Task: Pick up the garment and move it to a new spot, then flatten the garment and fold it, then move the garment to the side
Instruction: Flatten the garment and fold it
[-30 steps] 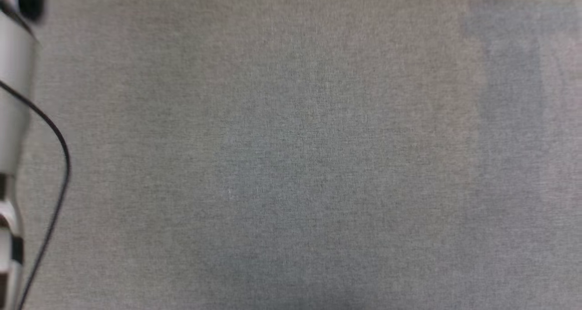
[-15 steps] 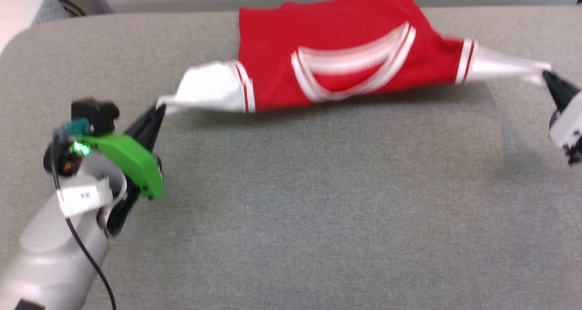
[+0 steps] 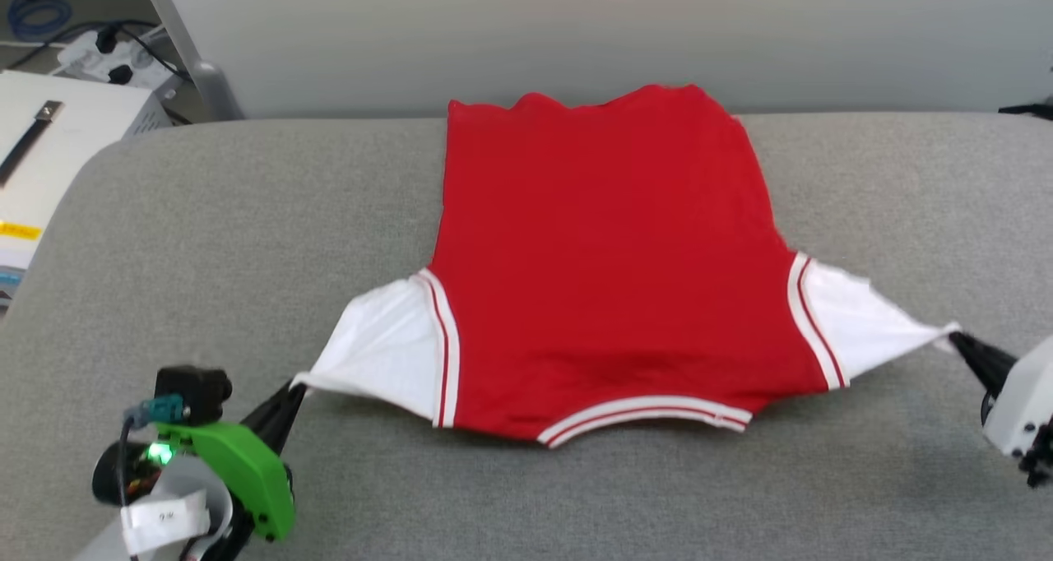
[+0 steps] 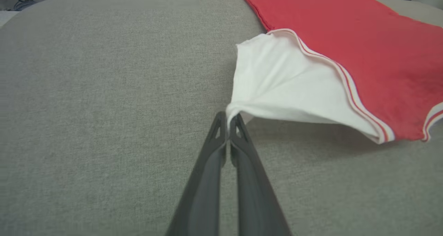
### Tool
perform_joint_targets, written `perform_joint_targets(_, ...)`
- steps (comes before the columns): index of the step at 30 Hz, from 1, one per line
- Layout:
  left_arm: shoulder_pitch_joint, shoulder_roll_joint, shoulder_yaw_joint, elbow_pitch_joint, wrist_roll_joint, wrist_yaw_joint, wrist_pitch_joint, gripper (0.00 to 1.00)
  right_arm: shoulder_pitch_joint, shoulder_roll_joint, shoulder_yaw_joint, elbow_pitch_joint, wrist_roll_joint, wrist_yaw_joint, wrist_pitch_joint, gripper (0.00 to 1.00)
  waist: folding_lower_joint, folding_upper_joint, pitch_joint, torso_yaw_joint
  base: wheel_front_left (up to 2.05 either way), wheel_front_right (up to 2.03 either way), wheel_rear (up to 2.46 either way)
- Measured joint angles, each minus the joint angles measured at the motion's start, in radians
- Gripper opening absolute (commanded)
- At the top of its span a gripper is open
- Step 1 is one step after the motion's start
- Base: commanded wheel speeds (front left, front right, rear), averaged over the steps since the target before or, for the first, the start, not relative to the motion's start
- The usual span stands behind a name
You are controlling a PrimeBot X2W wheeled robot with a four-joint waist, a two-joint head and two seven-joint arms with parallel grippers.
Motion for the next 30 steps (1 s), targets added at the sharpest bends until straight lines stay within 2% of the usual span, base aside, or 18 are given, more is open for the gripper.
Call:
perform_joint_targets(11, 0.195, 0.087, -0.023, -0.172, -0.042, 0.059, 0.049, 0.00, 0.253, -0.028, -0.097, -0.148, 0.032, 0.000, 0.128, 0.00, 0.0000, 0.0000, -0.065, 0.014, 0.00, 0.00, 0.00)
perform_joint_targets(12, 0.238, 0.107, -0.025, -0.215, -0.054, 0.077, 0.062, 0.00, 0.316, -0.026, -0.131, -0.194, 0.036, 0.000, 0.183, 0.00, 0.0000, 0.0000, -0.067, 0.016, 0.00, 0.00, 0.00)
perform_joint_targets(15, 0.271, 0.123, -0.029, -0.253, -0.058, 0.089, 0.074, 0.00, 0.371, -0.014, -0.156, -0.242, 0.029, 0.000, 0.245, 0.00, 0.0000, 0.0000, -0.069, 0.017, 0.00, 0.00, 0.00)
perform_joint_targets(20, 0.280, 0.123, -0.042, -0.312, -0.055, 0.106, 0.082, 0.00, 0.415, 0.036, -0.242, -0.296, 0.015, 0.000, 0.340, 0.00, 0.0001, 0.0000, -0.062, 0.018, 0.00, 0.00, 0.00)
perform_joint_targets(21, 0.279, 0.117, -0.047, -0.326, -0.053, 0.106, 0.084, 0.00, 0.415, 0.049, -0.262, -0.308, 0.006, 0.000, 0.360, 0.42, 0.0001, 0.0000, -0.059, 0.019, 0.00, 0.00, 0.00)
perform_joint_targets(22, 0.276, 0.111, -0.050, -0.336, -0.053, 0.106, 0.086, 0.00, 0.415, 0.058, -0.276, -0.318, -0.006, 0.000, 0.375, 1.00, 0.0000, 0.0000, -0.055, 0.019, 0.00, 0.00, 0.00)
perform_joint_targets(26, 0.248, 0.097, -0.051, -0.405, -0.050, 0.118, 0.115, 0.00, 0.396, 0.084, -0.342, -0.386, -0.055, 0.000, 0.472, 1.00, 0.0000, 0.0000, -0.032, 0.024, 0.00, 0.00, 0.00)
perform_joint_targets(30, 0.216, 0.108, -0.037, -0.527, -0.060, 0.139, 0.171, 0.00, 0.290, 0.112, -0.411, -0.486, -0.094, 0.000, 0.584, 1.00, 0.0001, 0.0000, 0.004, 0.033, 0.00, 0.00, 0.00)
